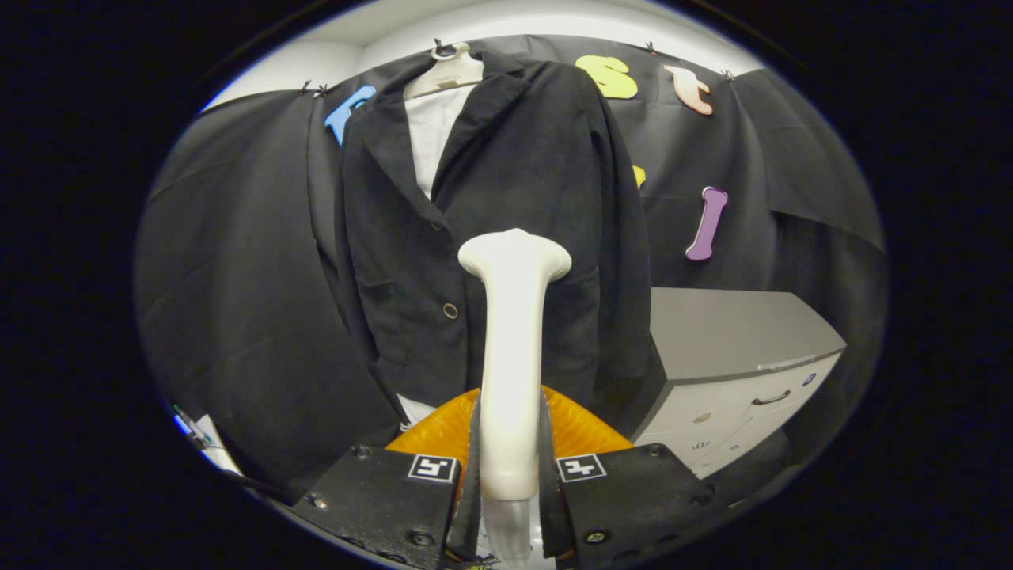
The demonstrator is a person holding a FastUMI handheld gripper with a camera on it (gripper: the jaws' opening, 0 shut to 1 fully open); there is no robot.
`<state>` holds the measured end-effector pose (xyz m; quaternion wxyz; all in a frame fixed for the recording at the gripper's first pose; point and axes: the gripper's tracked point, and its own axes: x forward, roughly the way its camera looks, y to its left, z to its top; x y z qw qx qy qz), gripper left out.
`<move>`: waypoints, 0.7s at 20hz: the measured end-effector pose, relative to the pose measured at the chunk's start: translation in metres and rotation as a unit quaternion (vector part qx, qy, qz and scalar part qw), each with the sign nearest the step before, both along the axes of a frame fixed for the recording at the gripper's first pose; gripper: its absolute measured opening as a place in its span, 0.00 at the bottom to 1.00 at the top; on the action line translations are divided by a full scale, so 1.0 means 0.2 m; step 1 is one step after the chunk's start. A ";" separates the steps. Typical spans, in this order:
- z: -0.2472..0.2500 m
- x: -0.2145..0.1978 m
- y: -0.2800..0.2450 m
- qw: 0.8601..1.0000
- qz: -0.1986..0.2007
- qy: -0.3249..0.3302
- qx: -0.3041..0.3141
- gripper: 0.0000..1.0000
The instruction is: Iron the clothes twice with a garment steamer, once on the left side and once on the right side.
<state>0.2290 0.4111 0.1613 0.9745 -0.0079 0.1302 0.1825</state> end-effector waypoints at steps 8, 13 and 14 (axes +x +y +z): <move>-0.21 -0.02 0.00 0.999 0.002 0.034 -0.006 0.33; -0.39 -0.03 -0.01 0.998 -0.001 0.064 -0.016 0.33; -0.41 -0.03 -0.02 0.997 -0.002 0.069 -0.018 0.33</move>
